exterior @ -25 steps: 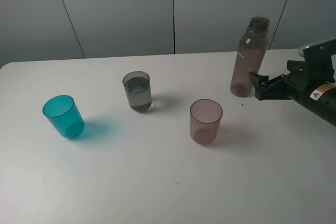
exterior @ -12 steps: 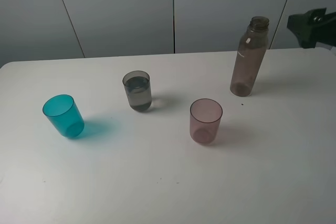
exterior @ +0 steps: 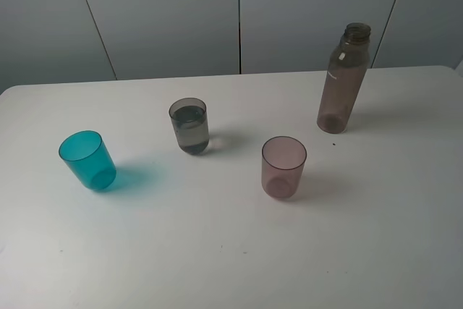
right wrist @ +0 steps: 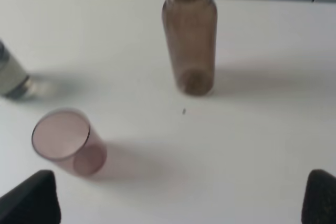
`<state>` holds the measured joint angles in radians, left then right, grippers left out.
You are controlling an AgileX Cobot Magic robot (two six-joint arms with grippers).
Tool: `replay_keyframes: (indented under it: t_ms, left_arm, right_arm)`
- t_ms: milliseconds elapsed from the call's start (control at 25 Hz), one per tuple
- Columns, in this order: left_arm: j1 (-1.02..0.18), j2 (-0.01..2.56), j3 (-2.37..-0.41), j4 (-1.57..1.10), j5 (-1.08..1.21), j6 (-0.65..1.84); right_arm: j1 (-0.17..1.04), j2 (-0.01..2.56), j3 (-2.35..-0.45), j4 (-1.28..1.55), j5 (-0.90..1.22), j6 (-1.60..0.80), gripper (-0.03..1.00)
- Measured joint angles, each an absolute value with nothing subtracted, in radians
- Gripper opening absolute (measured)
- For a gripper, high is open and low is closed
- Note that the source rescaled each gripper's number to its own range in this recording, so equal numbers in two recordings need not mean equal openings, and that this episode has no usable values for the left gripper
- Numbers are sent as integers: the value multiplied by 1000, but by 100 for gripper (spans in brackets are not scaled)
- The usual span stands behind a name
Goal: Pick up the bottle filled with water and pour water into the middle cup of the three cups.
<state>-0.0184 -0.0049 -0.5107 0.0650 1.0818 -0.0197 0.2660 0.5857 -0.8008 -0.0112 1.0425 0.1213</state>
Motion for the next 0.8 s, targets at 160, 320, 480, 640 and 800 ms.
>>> replay_keyframes:
  t_ms: [160,320,480,640,800]
  left_arm:
    - [-18,-5,-511,65,1082,-20]
    - [-18,-5,-511,65,1082,-20]
    - [-18,-5,-511,65,1082,-20]
    - [-18,-5,-511,65,1082,-20]
    - [-18,-5,-511,65,1082,-20]
  right_arm:
    - [266,456,-725,-7,1147,115,99]
    - [266,300,-619,-7,1139,115,99]
    - [266,159,-545,-7,1115,115,99]
    - [266,32,-512,-7,1103,115,99]
    - [266,3,-512,-11,1100,115,99]
